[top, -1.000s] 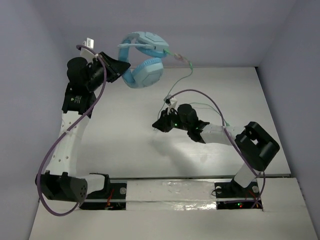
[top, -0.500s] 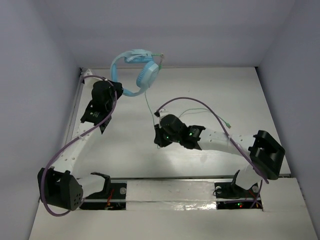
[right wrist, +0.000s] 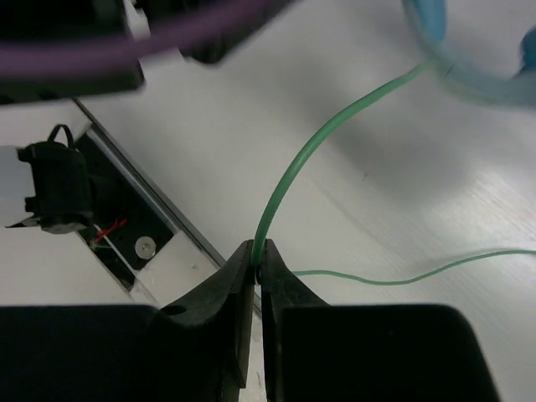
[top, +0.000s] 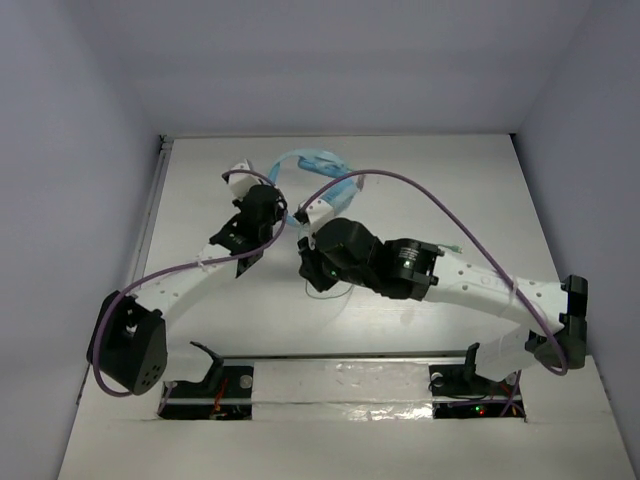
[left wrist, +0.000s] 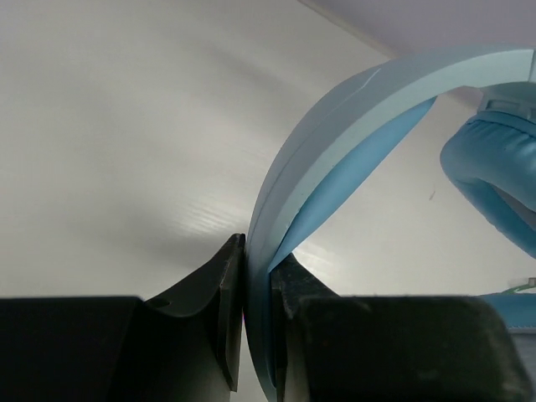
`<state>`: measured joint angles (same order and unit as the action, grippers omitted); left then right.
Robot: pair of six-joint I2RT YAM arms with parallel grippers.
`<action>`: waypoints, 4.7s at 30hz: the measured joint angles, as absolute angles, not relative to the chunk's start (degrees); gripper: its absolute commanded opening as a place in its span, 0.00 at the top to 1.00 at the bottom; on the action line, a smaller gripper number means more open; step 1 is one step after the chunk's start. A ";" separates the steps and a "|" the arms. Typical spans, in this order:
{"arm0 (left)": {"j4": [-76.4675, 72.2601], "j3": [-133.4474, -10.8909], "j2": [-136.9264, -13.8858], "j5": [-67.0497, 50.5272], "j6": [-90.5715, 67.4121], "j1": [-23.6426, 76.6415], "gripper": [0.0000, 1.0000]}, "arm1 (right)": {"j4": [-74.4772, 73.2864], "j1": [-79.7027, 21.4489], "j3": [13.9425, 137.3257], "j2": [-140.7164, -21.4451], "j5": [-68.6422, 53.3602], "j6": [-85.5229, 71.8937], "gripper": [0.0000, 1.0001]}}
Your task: Wrap the headphones
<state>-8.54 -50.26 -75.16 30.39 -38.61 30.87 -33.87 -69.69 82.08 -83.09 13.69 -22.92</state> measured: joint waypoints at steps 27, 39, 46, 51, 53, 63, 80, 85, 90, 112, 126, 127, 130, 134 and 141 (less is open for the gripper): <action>-5.74 -43.13 -68.20 22.90 -22.50 38.02 1.00 | -50.26 -51.70 99.46 -85.97 24.47 -8.54 0.90; 0.91 -47.13 -68.88 23.38 -19.73 40.14 1.00 | -52.14 -47.92 98.70 -85.97 35.51 -8.16 0.87; 4.69 -53.76 -70.30 13.52 -17.08 40.18 1.00 | -48.49 -46.00 93.82 -85.38 36.12 -6.17 0.85; 4.67 -54.98 -71.50 4.47 -16.60 40.18 1.00 | -44.69 -45.69 91.24 -84.82 36.18 -4.73 0.85; 5.41 -55.29 -71.50 1.76 -16.45 40.18 1.00 | -42.52 -45.41 88.29 -83.68 35.83 -4.75 0.84; 12.12 -62.61 -69.10 -2.37 -15.29 37.95 1.00 | -32.62 -40.07 78.89 -72.62 32.67 -8.10 0.84; 11.51 -63.79 -65.80 -22.04 -16.51 28.71 1.00 | -11.94 -37.41 61.06 -69.04 21.93 -13.78 0.52; 9.98 -63.79 -65.80 -26.61 -18.22 28.32 1.00 | -4.36 -36.27 57.60 -68.58 14.59 -15.31 0.46; 7.62 -63.77 -65.76 -31.73 -20.38 26.98 1.00 | 2.63 -35.40 53.78 -67.94 7.70 -17.17 0.34; 6.04 -69.73 -64.69 -36.62 -24.91 23.03 1.00 | 26.87 -31.29 41.01 -73.49 -10.57 -22.72 0.32; 7.75 -75.02 -64.73 -39.07 -28.21 21.15 1.00 | 36.07 -29.54 37.80 -84.93 -10.57 -21.37 0.34; 7.77 -75.13 -64.75 -39.24 -28.42 20.99 1.00 | 36.07 -29.32 38.09 -85.43 -10.55 -21.08 0.34; 7.77 -75.26 -64.75 -40.21 -29.19 20.45 1.00 | 36.47 -28.99 39.48 -87.00 -10.57 -20.25 0.36; 7.94 -75.61 -64.77 -40.80 -29.87 19.55 1.00 | 36.93 -28.93 41.98 -89.97 -10.57 -19.66 0.39; 7.01 -76.77 -64.99 -41.85 -32.51 18.13 1.00 | 36.62 -28.93 43.46 -94.89 -10.48 -19.77 0.34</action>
